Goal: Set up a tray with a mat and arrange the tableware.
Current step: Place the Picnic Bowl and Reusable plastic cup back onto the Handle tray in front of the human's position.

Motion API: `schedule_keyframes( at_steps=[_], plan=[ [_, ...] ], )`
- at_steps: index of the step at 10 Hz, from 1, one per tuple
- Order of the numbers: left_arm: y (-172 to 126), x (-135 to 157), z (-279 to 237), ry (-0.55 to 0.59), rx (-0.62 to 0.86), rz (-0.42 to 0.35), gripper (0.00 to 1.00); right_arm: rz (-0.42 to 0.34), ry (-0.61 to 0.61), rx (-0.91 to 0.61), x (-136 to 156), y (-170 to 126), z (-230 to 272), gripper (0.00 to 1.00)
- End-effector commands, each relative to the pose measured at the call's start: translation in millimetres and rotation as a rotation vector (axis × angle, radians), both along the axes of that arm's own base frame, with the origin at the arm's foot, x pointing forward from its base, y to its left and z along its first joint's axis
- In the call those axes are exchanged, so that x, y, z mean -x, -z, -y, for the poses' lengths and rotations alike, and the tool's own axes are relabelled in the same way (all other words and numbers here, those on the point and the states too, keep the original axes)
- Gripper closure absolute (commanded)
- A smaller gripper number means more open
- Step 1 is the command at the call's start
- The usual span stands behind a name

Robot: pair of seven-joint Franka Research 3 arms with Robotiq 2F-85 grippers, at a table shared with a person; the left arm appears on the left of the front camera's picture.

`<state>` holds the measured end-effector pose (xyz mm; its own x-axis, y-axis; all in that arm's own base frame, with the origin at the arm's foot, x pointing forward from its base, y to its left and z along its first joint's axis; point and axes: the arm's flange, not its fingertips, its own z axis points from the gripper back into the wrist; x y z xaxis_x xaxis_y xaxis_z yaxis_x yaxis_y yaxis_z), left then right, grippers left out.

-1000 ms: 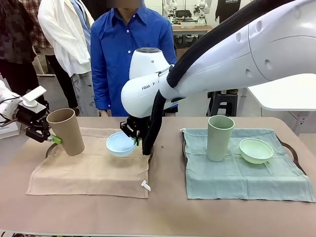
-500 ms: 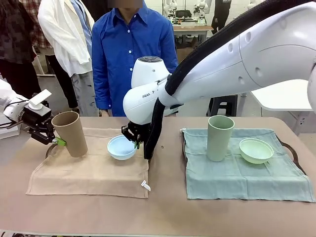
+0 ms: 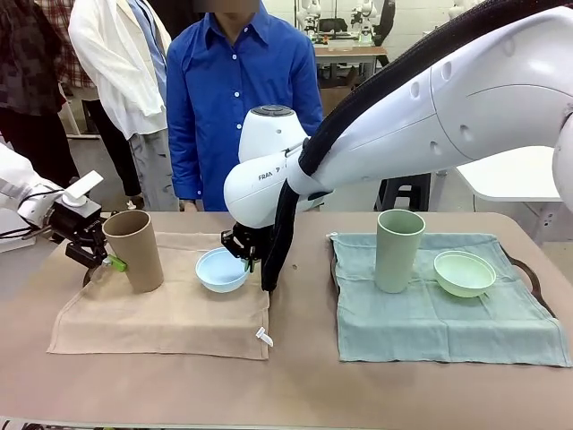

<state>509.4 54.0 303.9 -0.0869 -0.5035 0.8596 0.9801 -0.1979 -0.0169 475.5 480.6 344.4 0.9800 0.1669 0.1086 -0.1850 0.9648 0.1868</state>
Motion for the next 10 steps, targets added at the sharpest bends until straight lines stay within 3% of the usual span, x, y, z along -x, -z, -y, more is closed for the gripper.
schedule_keyframes(
  at_steps=[1, 2, 3, 4, 5, 10],
  plan=[
    [0, -3, -1, 0.018, -0.014, 0.025, 0.00, 0.016, -0.008, -0.012, 1, 3, 0, 0.50],
    [-1, -2, -2, 0.017, -0.022, 0.034, 0.00, 0.017, -0.006, -0.009, 1, 3, 1, 0.36],
    [-2, -1, -4, 0.014, -0.030, 0.030, 0.00, 0.016, 0.007, -0.003, 2, 0, 2, 0.00],
    [-5, 3, -5, 0.003, -0.041, 0.022, 0.00, 0.000, 0.019, 0.007, 5, -5, 2, 0.16],
    [-9, 6, -7, -0.011, -0.074, 0.000, 0.00, -0.001, 0.030, 0.019, 10, -13, 3, 0.00],
    [-35, 22, -37, -0.147, -0.333, -0.070, 0.00, 0.080, 0.042, 0.037, 46, -73, 18, 0.00]
  ],
)
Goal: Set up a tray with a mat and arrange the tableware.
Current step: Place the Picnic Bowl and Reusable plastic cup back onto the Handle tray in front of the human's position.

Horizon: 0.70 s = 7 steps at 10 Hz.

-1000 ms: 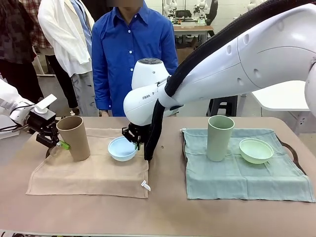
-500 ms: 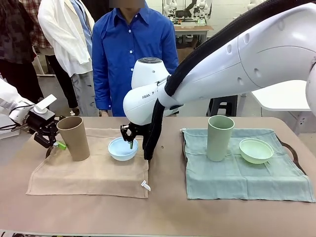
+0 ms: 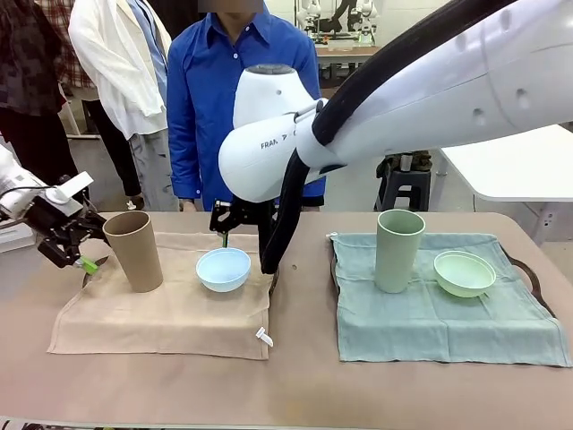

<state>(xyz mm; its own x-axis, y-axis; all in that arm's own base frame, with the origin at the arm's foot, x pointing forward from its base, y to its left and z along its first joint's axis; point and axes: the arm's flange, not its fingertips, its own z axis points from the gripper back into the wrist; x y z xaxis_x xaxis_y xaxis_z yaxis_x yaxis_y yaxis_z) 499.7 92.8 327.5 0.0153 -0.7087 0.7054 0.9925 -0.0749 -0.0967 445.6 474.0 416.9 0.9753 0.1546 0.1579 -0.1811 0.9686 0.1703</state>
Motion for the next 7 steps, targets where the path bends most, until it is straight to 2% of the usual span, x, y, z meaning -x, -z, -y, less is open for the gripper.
schedule_keyframes(
  at_steps=[1, 2, 4, 7],
  plan=[
    [-32, 20, -2, -0.126, -0.172, -0.065, 0.00, 0.047, 0.032, 0.045, 25, -16, 17, 0.00],
    [-55, 29, -2, -0.247, -0.271, -0.111, 0.00, 0.068, 0.040, 0.052, 33, -32, 23, 0.00],
    [-94, 48, 6, -0.493, -0.460, -0.151, 0.00, 0.101, 0.061, 0.042, 44, -58, 36, 0.00],
    [-146, 75, 32, -0.673, -0.568, -0.159, 0.00, 0.099, 0.097, 0.054, 65, -96, 61, 0.00]
  ],
)
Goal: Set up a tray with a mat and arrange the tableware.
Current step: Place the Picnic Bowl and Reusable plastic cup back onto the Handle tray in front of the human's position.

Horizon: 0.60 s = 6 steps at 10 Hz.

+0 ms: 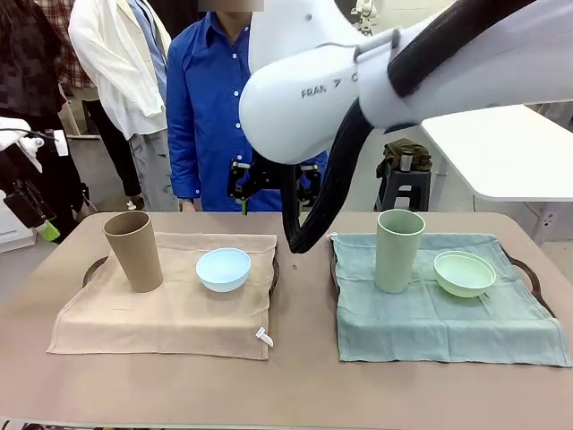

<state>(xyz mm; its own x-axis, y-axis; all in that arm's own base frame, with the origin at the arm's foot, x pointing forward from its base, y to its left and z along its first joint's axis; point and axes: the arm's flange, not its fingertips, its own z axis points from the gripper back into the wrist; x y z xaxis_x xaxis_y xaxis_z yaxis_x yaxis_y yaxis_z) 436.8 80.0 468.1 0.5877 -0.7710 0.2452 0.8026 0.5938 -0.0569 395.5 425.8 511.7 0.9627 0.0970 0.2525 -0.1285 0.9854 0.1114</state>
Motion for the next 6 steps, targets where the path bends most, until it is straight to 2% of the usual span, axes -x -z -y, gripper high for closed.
schedule_keyframes(
  at_steps=[1, 2, 5, 6],
  plan=[
    [-23, 18, 35, -0.112, -0.056, -0.021, 0.00, -0.004, 0.005, 0.010, 23, -18, 21, 0.00],
    [-43, 31, 54, -0.161, -0.081, 0.003, 0.00, -0.014, -0.035, 0.004, 33, -34, 30, 0.00],
    [-95, 43, 96, -0.254, -0.118, 0.092, 0.00, 0.025, -0.018, 0.050, 57, -77, 37, 0.00],
    [-115, 50, 110, -0.295, -0.138, 0.122, 0.00, -0.004, 0.007, 0.074, 62, -86, 35, 0.00]
  ],
)
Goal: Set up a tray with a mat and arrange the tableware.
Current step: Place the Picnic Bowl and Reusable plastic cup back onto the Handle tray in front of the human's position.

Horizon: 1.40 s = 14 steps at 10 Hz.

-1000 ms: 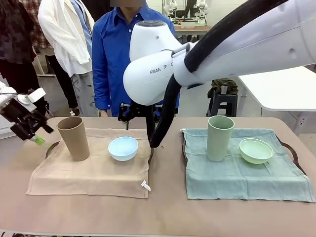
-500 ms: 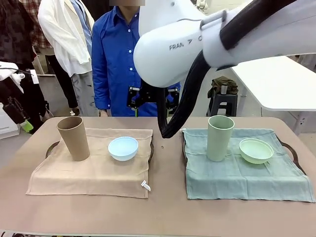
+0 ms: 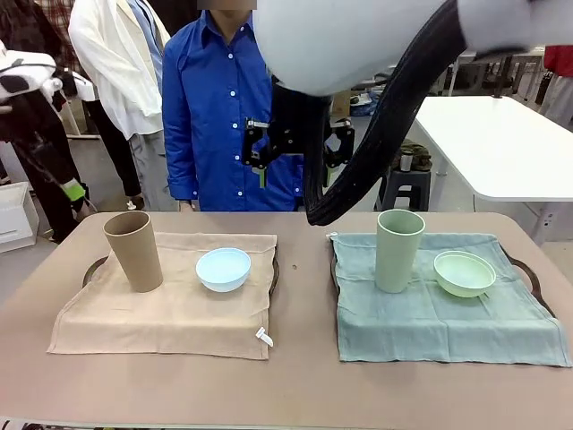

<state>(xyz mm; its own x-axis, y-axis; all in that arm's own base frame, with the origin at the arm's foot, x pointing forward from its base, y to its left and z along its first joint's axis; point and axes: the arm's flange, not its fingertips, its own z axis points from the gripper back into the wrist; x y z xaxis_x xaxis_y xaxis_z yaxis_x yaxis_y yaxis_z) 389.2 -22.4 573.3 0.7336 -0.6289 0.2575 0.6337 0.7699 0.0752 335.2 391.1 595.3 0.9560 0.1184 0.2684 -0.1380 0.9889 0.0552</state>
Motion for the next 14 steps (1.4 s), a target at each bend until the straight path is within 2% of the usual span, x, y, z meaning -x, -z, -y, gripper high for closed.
schedule_keyframes(
  at_steps=[1, 2, 3, 4, 14],
  plan=[
    [-24, 1, 18, -0.093, -0.032, 0.019, 0.00, -0.051, 0.047, 0.034, 1, -6, 0, 0.00],
    [-36, -3, 22, -0.111, 0.043, 0.003, 0.00, -0.072, 0.060, 0.036, -4, -5, 0, 0.00],
    [-17, 4, 11, -0.039, -0.008, 0.028, 0.00, -0.085, 0.057, 0.026, -12, 2, -2, 0.00],
    [-17, 4, 11, -0.039, -0.008, 0.028, 0.00, -0.031, 0.027, 0.038, 4, -6, 4, 0.00],
    [-17, 4, 11, -0.039, -0.008, 0.028, 0.00, -0.031, 0.027, 0.038, 4, -6, 4, 0.00]
  ],
)
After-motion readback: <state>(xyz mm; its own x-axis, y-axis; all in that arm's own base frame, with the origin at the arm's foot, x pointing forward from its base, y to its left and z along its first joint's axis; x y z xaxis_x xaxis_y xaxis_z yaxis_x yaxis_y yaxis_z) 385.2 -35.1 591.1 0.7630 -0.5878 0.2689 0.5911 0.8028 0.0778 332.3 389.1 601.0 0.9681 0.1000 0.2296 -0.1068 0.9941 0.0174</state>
